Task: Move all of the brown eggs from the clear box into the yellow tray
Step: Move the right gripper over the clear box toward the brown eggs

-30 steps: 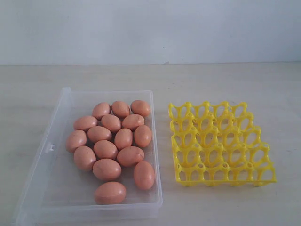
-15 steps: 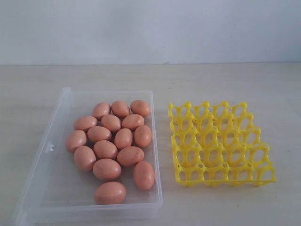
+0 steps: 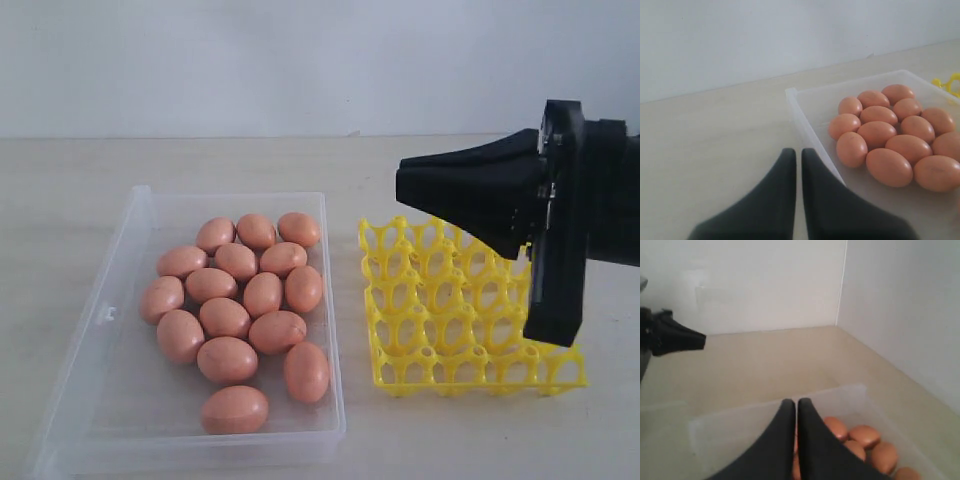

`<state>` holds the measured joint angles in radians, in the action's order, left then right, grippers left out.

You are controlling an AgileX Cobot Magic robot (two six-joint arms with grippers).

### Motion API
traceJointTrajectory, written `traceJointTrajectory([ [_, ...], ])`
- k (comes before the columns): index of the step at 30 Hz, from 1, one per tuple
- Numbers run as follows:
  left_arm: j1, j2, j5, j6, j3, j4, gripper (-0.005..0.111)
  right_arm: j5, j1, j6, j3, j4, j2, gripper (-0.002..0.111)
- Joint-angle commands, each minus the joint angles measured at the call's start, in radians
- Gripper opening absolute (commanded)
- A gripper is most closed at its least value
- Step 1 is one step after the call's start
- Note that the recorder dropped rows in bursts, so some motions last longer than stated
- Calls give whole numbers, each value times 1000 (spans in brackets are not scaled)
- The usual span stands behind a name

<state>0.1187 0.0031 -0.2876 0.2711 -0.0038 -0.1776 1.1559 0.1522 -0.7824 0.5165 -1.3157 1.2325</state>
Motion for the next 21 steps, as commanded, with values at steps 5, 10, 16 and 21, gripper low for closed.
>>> traceJointTrajectory([
  [5,6,-3,2,0,4,2,4,-125,0,564,8,544,25,0],
  [10,6,-3,2,0,4,2,4,-440,4,345,99,574,27,0],
  [16,6,-3,2,0,4,2,4,-603,163,-567,371,-429,141,0],
  [21,6,-3,2,0,4,2,4,-546,314,-687,486,-429,314,15],
])
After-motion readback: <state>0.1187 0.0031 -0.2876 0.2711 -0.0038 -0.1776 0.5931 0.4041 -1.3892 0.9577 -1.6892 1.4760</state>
